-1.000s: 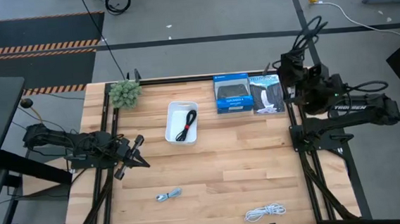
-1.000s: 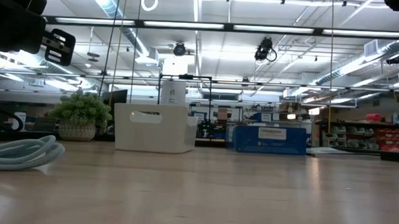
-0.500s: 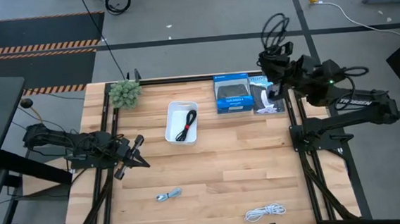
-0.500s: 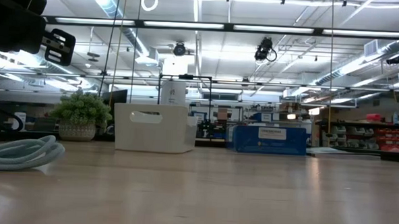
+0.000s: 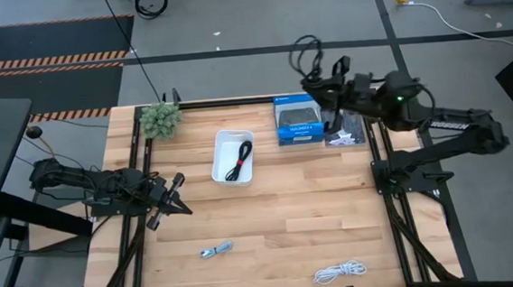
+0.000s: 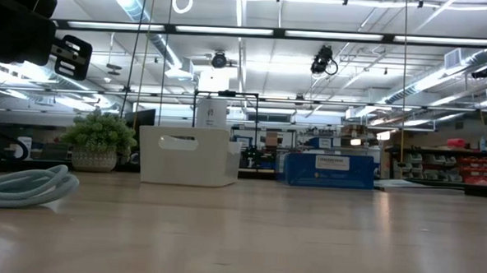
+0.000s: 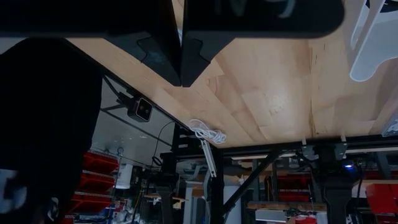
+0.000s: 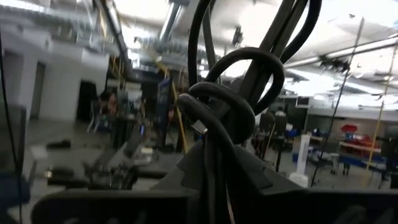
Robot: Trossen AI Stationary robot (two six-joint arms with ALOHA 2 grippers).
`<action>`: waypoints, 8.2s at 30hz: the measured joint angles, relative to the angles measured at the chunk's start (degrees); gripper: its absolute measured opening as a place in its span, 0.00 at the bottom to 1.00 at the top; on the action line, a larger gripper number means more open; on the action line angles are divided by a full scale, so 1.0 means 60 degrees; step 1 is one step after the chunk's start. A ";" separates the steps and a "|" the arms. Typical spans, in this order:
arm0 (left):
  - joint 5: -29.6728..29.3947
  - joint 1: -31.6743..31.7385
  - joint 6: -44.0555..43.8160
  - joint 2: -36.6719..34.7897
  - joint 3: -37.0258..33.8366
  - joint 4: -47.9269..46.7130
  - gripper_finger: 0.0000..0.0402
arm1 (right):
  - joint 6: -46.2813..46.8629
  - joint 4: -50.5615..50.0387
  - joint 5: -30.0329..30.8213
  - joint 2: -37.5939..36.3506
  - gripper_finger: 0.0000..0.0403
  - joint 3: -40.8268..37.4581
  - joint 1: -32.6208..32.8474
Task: Pick and place USB-C Cables
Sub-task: Put the black charger cable into the white bin
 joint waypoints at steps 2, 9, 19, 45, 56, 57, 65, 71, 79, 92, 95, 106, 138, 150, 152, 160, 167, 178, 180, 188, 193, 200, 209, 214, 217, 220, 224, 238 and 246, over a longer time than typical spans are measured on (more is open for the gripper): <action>0.0000 0.0003 -0.0003 0.0000 -0.0001 0.0000 0.03 | -0.0092 -0.0397 -0.0087 0.0251 0.12 0.0262 0.0000; 0.0000 0.0000 -0.0004 0.0000 0.0000 0.0000 0.03 | -0.0614 -0.1225 -0.0370 0.1187 0.12 0.0979 0.0004; 0.0000 0.0003 -0.0002 0.0000 -0.0002 0.0000 0.03 | 0.0193 -0.1579 -0.0761 0.2630 0.12 0.1768 0.0201; 0.0000 0.0003 0.0000 0.0000 0.0000 0.0004 0.03 | 0.8689 -0.1826 -0.1154 0.4833 0.12 0.1947 0.0449; 0.0000 0.0001 0.0000 0.0000 -0.0002 0.0002 0.03 | 1.1640 -0.1810 -0.2351 0.6430 0.12 0.1943 0.0336; 0.0000 0.0000 -0.0001 0.0000 -0.0003 0.0004 0.03 | 1.1939 -0.1806 -0.2508 0.6603 0.12 0.1943 0.0311; 0.0000 0.0003 0.0000 0.0000 0.0000 0.0000 0.03 | 1.4083 -0.1797 -0.2959 0.7862 0.12 0.1939 0.0234; 0.0000 0.0003 0.0000 0.0000 0.0000 0.0007 0.03 | 1.5187 -0.1511 -0.2828 0.8504 0.12 0.1936 0.0212; 0.0000 0.0000 -0.0001 0.0001 -0.0002 0.0004 0.03 | 1.6446 -0.1362 -0.1786 0.9184 0.12 0.1932 0.0161; 0.0000 0.0001 -0.0001 0.0003 -0.0001 0.0011 0.03 | 1.5684 -0.1471 -0.0122 0.9220 0.20 0.1929 0.0207; 0.0000 0.0003 -0.0002 0.0000 -0.0002 0.0008 0.03 | 1.5729 -0.1446 -0.0125 0.9220 0.25 0.1929 0.0207; 0.0003 0.0003 -0.0003 0.0000 0.0000 0.0011 0.03 | 1.5021 -0.0831 -0.1777 0.9198 0.52 0.1932 0.0204; 0.0000 0.0000 -0.0003 0.0003 0.0000 0.0011 0.03 | 1.2772 -0.1961 -0.2724 0.9188 0.81 0.2225 0.0069; 0.0000 0.0002 0.0000 0.0000 -0.0002 0.0011 0.03 | 1.0255 -0.4190 -0.1423 0.9188 0.77 0.3323 0.0022; 0.0000 0.0003 0.0000 0.0002 -0.0001 0.0011 0.03 | 1.0324 -0.3976 -0.1413 0.9188 0.77 0.3324 0.0037; 0.0000 0.0002 -0.0002 0.0003 0.0000 0.0011 0.03 | 1.0187 -0.3335 -0.2474 0.9121 0.77 0.3316 -0.0068; 0.0001 0.0001 0.0000 0.0001 -0.0001 0.0000 0.03 | 0.6950 -0.2414 -0.3108 0.8965 0.77 0.3327 -0.0229; 0.0000 0.0001 -0.0001 0.0003 -0.0002 0.0005 0.03 | 0.1603 -0.3266 -0.1038 0.9395 0.72 0.3310 -0.0112; 0.0000 0.0002 -0.0002 0.0003 -0.0002 0.0007 0.03 | 0.1229 -0.3431 -0.0875 0.9576 0.70 0.3314 -0.0117; 0.0001 0.0002 -0.0004 0.0095 -0.0003 0.0074 0.03 | 0.1247 -0.3839 -0.0646 1.0295 0.65 0.3360 -0.0134; 0.0000 0.0000 0.0000 0.0131 0.0000 0.0015 0.03 | 0.1461 -0.3693 -0.0597 1.0189 0.63 0.3325 -0.0128; 0.0000 0.0001 -0.0004 0.0127 -0.0003 0.0018 0.03 | 0.1462 -0.3662 -0.0522 0.9475 0.63 0.3309 -0.0124; 0.0000 0.0002 0.0000 0.0127 -0.0002 0.0019 0.03 | 0.0245 -0.5709 -0.0595 0.8279 0.63 0.3309 -0.0072; 0.0000 0.0003 -0.0001 0.0127 -0.0001 0.0022 0.03 | 0.0001 -0.5989 -0.0689 0.8460 0.63 0.3318 -0.0105; 0.0000 0.0001 0.0000 0.0127 0.0000 0.0022 0.03 | 0.0022 -0.5854 -0.0850 0.8985 0.63 0.3320 -0.0043; 0.0000 0.0003 0.0000 0.0126 0.0000 0.0020 0.03 | 0.0024 -0.5354 -0.0880 0.9555 0.63 0.3331 0.0097; 0.0000 0.0000 -0.0003 0.0127 0.0000 0.0018 0.03 | 0.0032 -0.4937 -0.0858 0.9843 0.63 0.3338 0.0210; -0.0004 0.0002 -0.0004 0.0123 -0.0001 0.0022 0.03 | -0.0031 -0.5574 -0.0648 0.8634 0.63 0.3316 0.0186; 0.0000 0.0001 -0.0004 0.0127 0.0000 0.0018 0.03 | 0.0059 -0.4364 -0.1398 0.9472 0.63 0.3324 0.0229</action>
